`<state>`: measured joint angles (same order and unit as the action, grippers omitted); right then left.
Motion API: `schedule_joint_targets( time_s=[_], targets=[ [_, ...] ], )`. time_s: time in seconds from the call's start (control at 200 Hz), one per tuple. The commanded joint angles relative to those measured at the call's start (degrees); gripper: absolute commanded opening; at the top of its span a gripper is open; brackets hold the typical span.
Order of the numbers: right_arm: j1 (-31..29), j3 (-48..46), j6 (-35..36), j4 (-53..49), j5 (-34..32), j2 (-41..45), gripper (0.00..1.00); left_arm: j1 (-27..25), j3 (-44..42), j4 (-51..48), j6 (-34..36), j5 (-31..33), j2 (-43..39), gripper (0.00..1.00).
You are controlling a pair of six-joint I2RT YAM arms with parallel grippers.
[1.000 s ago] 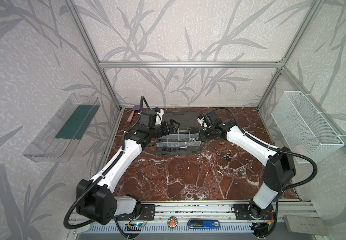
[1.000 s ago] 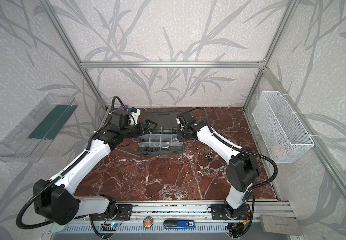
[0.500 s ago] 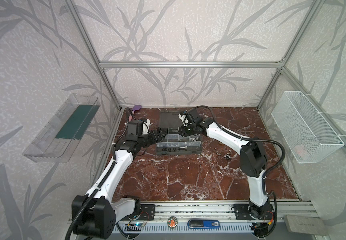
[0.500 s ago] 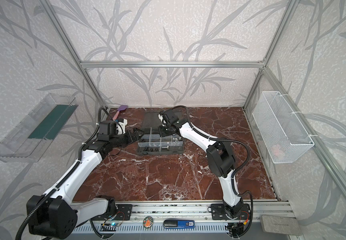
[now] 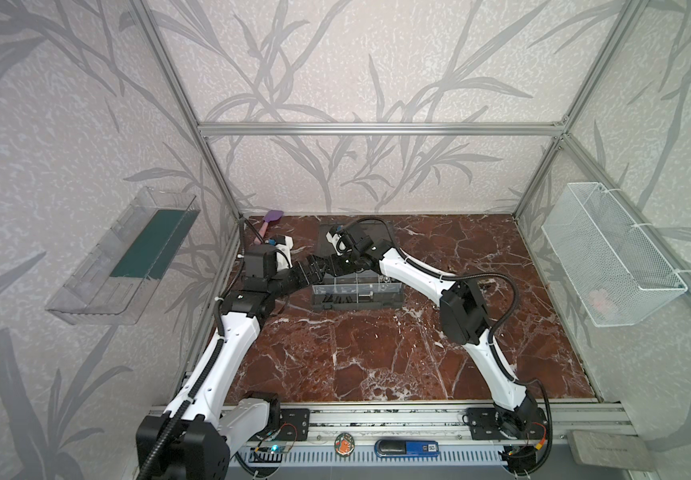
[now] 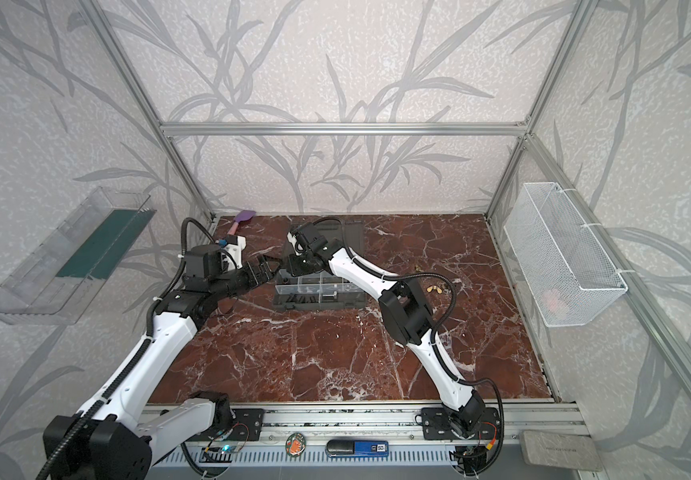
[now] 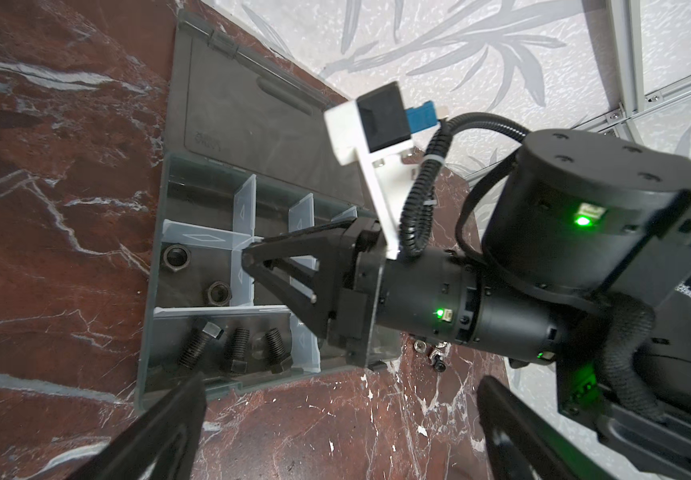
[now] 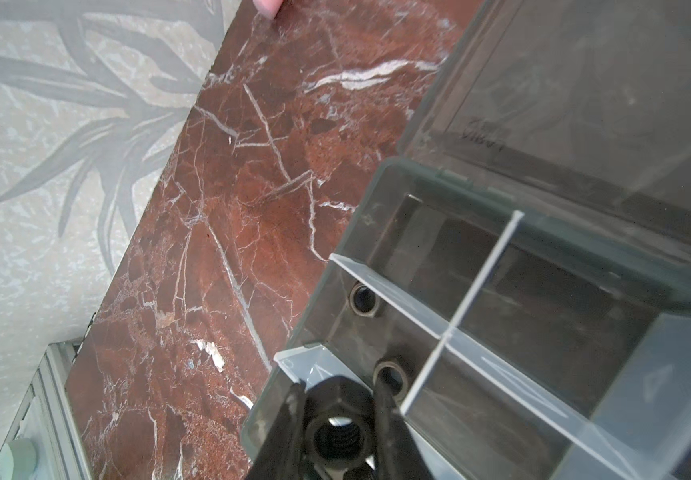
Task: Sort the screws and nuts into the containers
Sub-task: 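Lower the black nut into a compartment and open the right gripper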
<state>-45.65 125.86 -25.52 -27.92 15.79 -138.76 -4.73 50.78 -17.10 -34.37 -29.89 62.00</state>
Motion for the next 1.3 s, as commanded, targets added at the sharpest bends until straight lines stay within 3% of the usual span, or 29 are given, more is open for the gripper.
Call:
schedule_joint_targets(
  time_s=[0.0,0.44,0.835,1.065,1.295],
  targets=[
    [-0.5,4.0,-0.9,-3.2,1.1,-2.7,0.23,0.6,-0.6,0.7,-0.2,0.3,-0.9,1.0],
    [-0.6,5.5,-0.6,-4.6,0.8,-4.0,0.41,1.7,-0.8,1.2,-0.9,-0.6,-0.4,1.0],
    [-0.3,3.1,3.0,-8.4,-4.0,2.9,0.47,1.9,-1.3,3.1,-1.0,-2.2,-1.2,1.0],
    [1.5,-9.4,6.3,-7.7,-10.8,15.5,0.56,1.9,-1.9,4.6,-1.9,-4.0,0.1,0.99],
    [7.8,-31.3,6.6,-1.6,-12.7,30.8,0.77,0.3,-2.8,8.0,-2.6,-5.4,0.3,0.99]
  ],
)
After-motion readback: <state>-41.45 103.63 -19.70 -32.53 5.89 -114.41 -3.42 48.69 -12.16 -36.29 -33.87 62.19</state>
